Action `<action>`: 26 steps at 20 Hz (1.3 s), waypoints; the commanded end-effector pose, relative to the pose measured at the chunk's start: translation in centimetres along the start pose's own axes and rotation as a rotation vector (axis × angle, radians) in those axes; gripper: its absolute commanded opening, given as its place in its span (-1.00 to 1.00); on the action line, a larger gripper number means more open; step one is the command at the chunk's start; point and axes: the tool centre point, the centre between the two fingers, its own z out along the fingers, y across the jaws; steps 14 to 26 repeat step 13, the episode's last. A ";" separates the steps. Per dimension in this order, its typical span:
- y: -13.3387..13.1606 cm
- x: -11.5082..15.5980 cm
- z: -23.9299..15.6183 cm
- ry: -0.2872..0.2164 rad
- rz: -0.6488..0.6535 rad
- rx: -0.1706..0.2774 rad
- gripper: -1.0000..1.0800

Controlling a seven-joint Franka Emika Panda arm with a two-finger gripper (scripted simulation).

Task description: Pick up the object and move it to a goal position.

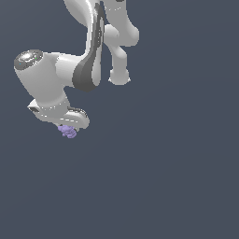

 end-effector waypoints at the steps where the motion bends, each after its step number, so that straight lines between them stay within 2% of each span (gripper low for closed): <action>1: 1.4 0.4 -0.9 -0.001 -0.002 0.000 -1.00; 8: 3.1 1.1 -2.0 -0.001 -0.002 0.000 -1.00; 26: 2.9 1.1 -1.9 -0.001 -0.002 0.000 -1.00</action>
